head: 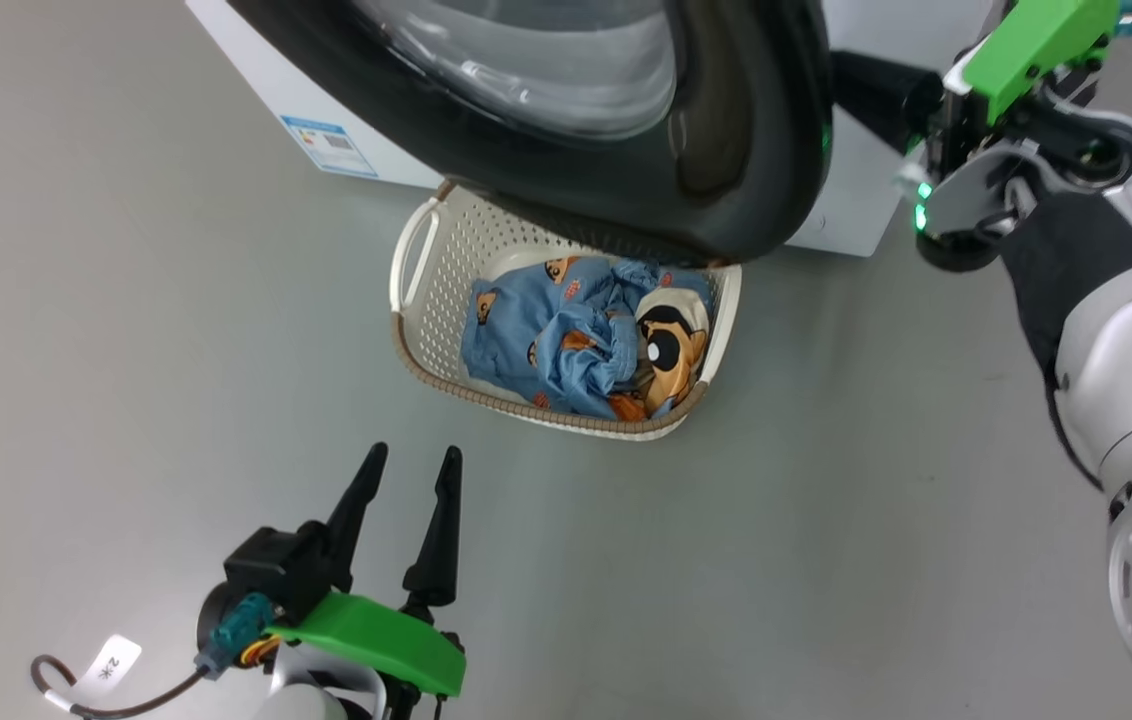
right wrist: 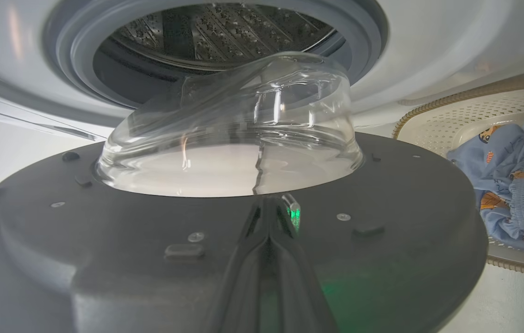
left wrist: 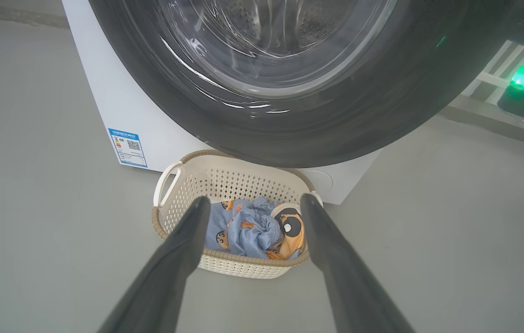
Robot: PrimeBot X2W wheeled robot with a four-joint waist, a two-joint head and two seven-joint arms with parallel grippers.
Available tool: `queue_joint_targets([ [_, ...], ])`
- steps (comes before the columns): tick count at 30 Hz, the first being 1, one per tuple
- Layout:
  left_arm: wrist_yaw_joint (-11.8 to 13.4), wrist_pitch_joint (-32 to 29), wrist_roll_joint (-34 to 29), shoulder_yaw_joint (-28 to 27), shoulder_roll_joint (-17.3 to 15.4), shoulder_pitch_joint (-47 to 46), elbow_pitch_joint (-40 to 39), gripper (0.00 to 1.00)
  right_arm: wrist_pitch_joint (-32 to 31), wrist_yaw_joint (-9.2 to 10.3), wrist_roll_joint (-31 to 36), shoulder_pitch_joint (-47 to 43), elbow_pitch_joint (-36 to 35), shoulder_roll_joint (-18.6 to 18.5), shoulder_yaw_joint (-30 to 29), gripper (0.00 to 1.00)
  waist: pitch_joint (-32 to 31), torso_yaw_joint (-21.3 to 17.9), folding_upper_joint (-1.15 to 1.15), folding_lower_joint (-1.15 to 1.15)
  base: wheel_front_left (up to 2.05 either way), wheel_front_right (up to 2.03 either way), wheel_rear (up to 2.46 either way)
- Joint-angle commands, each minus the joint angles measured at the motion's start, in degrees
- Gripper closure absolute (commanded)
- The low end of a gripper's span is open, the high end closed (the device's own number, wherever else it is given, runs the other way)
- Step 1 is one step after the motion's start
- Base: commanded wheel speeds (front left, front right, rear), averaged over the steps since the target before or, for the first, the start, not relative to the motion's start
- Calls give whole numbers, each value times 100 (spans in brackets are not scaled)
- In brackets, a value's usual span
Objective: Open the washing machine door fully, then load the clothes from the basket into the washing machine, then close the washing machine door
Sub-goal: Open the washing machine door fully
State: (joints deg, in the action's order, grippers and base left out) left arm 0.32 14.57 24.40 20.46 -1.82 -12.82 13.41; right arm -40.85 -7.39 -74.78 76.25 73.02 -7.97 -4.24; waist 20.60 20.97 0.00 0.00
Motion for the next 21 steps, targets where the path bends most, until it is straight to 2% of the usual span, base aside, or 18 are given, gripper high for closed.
queue_joint_targets([
  [1,29,43,-85,-191,-106,51,-87,0,-102,-10,-8,-107,-143,261,66,100,-82,-30,0,0,0,0,0],
  [21,-1,43,-340,-231,-106,395,-17,0,-685,-10,-420,-1175,-534,505,328,100,-800,-104,0,0,0,0,0],
])
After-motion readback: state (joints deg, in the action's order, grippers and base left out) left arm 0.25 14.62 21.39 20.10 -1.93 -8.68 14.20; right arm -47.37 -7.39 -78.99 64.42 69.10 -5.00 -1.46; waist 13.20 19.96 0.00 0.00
